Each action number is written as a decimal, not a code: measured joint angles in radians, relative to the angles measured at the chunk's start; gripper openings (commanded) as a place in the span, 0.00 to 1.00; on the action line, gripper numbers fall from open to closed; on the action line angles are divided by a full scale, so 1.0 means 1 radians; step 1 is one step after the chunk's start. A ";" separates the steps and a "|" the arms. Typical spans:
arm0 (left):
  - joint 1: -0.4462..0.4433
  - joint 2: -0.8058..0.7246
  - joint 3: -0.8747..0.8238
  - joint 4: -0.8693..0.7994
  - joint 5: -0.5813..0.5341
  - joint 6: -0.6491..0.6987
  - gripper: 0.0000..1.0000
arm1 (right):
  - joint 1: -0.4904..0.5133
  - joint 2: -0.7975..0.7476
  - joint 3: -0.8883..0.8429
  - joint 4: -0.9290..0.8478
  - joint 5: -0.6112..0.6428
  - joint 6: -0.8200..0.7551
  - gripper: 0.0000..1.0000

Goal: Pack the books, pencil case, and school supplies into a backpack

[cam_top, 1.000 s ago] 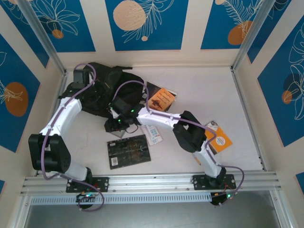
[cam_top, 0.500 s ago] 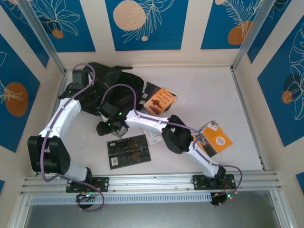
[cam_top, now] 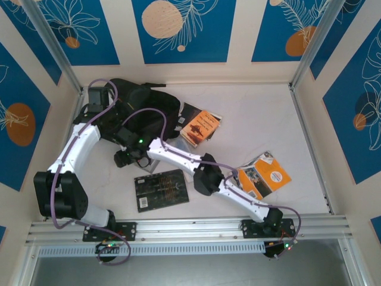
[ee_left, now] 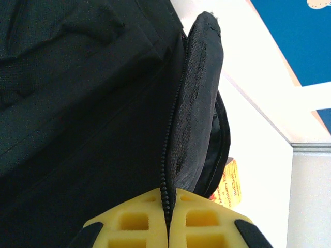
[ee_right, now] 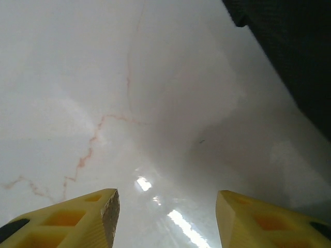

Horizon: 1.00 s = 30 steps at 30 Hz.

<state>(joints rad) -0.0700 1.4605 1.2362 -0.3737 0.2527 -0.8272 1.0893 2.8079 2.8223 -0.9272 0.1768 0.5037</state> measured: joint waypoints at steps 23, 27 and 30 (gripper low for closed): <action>-0.025 -0.013 0.035 -0.016 0.050 0.045 0.00 | 0.030 0.068 0.154 -0.554 0.309 -0.038 0.65; -0.026 -0.014 0.037 -0.019 0.050 0.051 0.00 | 0.025 -0.043 -0.025 -0.567 0.340 -0.063 0.74; -0.026 -0.014 0.039 -0.033 0.050 0.052 0.00 | 0.019 -0.161 -0.202 -0.546 0.360 -0.077 0.78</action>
<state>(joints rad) -0.0963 1.4464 1.2755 -0.4068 0.3027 -0.7753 1.1080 2.6465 2.6205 -1.4727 0.5365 0.4271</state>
